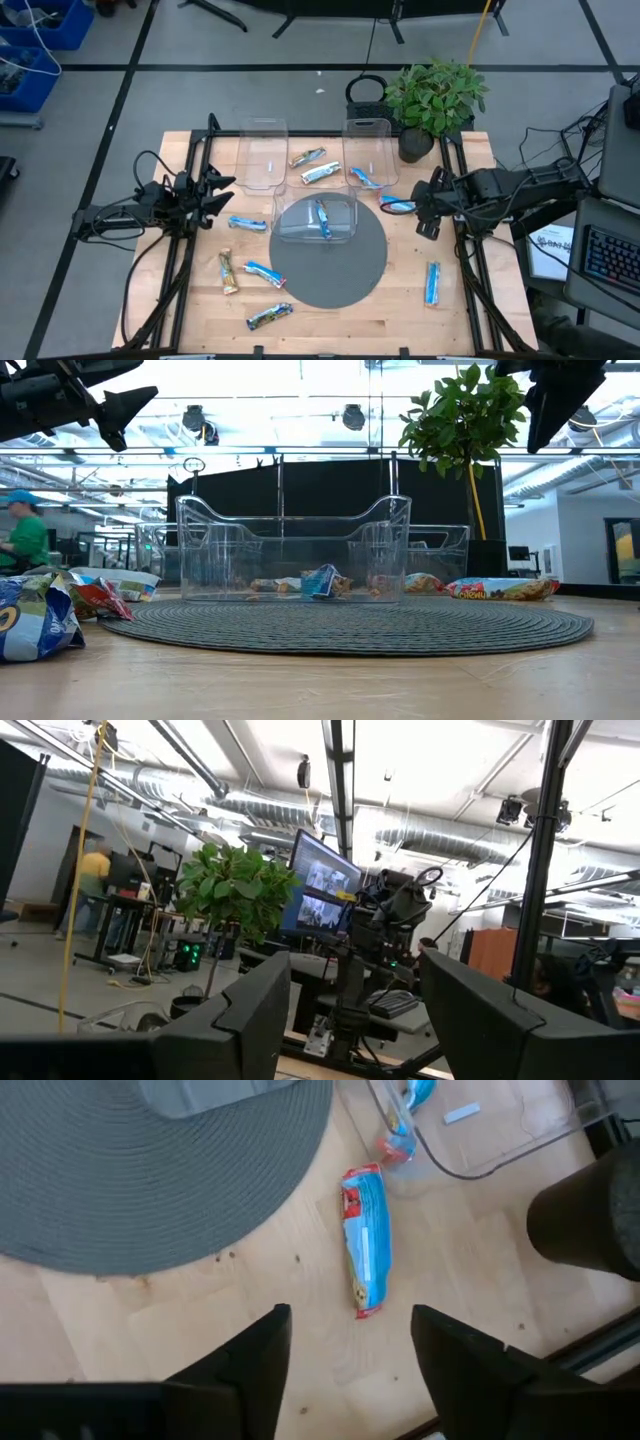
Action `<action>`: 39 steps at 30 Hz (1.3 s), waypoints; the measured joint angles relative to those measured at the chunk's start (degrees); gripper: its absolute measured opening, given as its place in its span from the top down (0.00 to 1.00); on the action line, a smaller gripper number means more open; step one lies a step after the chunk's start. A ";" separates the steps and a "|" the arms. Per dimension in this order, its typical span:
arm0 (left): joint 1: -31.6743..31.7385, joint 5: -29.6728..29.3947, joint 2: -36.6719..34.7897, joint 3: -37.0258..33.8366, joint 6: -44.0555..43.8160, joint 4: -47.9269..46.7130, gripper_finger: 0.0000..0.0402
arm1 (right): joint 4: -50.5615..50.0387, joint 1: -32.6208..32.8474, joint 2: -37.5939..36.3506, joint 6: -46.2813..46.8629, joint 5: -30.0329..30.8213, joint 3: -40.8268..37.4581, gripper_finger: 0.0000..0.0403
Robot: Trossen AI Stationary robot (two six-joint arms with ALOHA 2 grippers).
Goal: Pick and place Granola Bars by type
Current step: Put the red granola bar into the top right transparent bin
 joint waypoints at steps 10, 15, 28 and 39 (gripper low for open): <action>-0.01 0.00 0.01 0.00 0.00 0.00 0.44 | 7.46 -1.47 0.14 -1.30 -1.82 -10.40 0.44; 0.01 0.00 -0.01 0.00 0.00 0.00 0.44 | 11.04 -3.56 0.12 -3.92 -1.83 -15.20 0.42; -0.01 0.00 0.01 0.00 0.00 0.00 0.44 | 20.82 -9.57 0.12 -10.01 -1.85 -21.93 0.42; 0.01 0.00 -0.01 0.00 0.00 0.00 0.44 | 26.33 -15.12 0.81 -13.38 -2.02 -24.46 0.42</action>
